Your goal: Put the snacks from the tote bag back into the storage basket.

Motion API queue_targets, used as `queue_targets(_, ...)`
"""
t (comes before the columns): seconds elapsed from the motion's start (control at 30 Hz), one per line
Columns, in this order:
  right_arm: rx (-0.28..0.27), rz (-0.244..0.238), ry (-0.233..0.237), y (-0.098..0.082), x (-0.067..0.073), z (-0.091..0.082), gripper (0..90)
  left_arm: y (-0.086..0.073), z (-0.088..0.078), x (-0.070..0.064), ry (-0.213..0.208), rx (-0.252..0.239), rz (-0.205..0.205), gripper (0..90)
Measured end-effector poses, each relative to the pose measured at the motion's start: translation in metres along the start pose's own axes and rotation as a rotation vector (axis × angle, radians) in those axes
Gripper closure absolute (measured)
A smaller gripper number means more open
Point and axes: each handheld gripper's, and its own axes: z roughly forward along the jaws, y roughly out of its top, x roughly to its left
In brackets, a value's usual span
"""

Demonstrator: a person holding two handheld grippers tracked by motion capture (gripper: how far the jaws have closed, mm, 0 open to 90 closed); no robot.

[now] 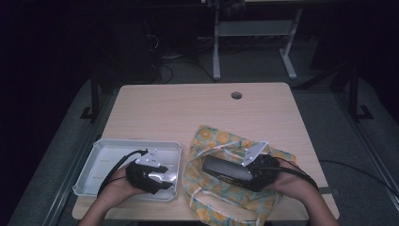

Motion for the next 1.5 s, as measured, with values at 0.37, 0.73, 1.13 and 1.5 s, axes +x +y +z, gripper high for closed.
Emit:
queue_targets(0.37, -0.037, -0.015, -0.003, 0.000, 0.002, -0.013, 41.6, 0.000, 0.000, 0.000, 0.000, -0.003, -0.002, 40.6)
queue_targets(0.73, -0.053, -0.032, -0.003, 0.003, 0.001, -0.024, 41.6, 0.000, 0.000, 0.000, 0.000, -0.007, -0.007, 40.6)
queue_targets(1.13, -0.087, -0.056, 0.030, 0.019, -0.009, -0.039, 41.7, 0.005, -0.008, 0.005, 0.006, -0.020, 0.008, 40.2)
queue_targets(1.5, -0.073, -0.114, 0.062, 0.043, -0.017, -0.042, 41.6, 0.019, -0.031, 0.013, -0.032, -0.038, 0.059, 31.1)
